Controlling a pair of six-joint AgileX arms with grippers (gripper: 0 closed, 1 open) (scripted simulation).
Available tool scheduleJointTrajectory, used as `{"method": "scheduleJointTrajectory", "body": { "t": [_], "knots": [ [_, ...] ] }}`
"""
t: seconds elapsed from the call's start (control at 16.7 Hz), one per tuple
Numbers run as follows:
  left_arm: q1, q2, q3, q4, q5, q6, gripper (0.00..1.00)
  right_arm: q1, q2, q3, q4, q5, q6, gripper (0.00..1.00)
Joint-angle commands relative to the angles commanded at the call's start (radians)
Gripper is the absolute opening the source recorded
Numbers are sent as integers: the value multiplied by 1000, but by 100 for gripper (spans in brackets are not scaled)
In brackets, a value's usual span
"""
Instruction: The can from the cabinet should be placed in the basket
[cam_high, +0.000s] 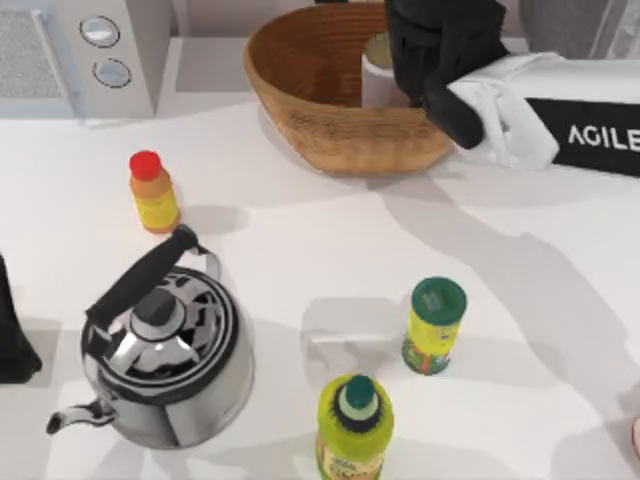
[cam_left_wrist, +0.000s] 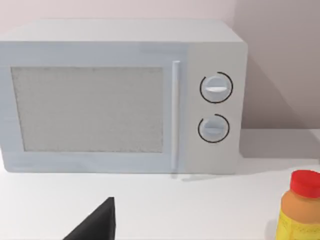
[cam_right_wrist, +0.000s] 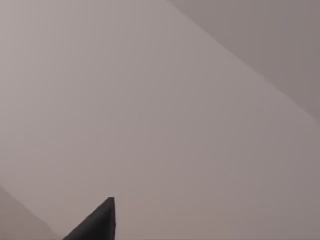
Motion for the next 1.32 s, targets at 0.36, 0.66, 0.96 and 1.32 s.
{"method": "scheduleJointTrajectory", "body": {
  "t": [0.36,0.66,0.96,1.32],
  "knots": [
    [0,0,0,0,0,0,100,-125,-442,-340,-125,-126,-4,100],
    [0,0,0,0,0,0,100,-258,-1049,-721,-261,-258,-8,100],
    [0,0,0,0,0,0,100,-402,-1636,-1098,-407,-409,-12,100],
    [0,0,0,0,0,0,100,-546,-2028,-1434,-553,-560,-17,100]
  ]
}}
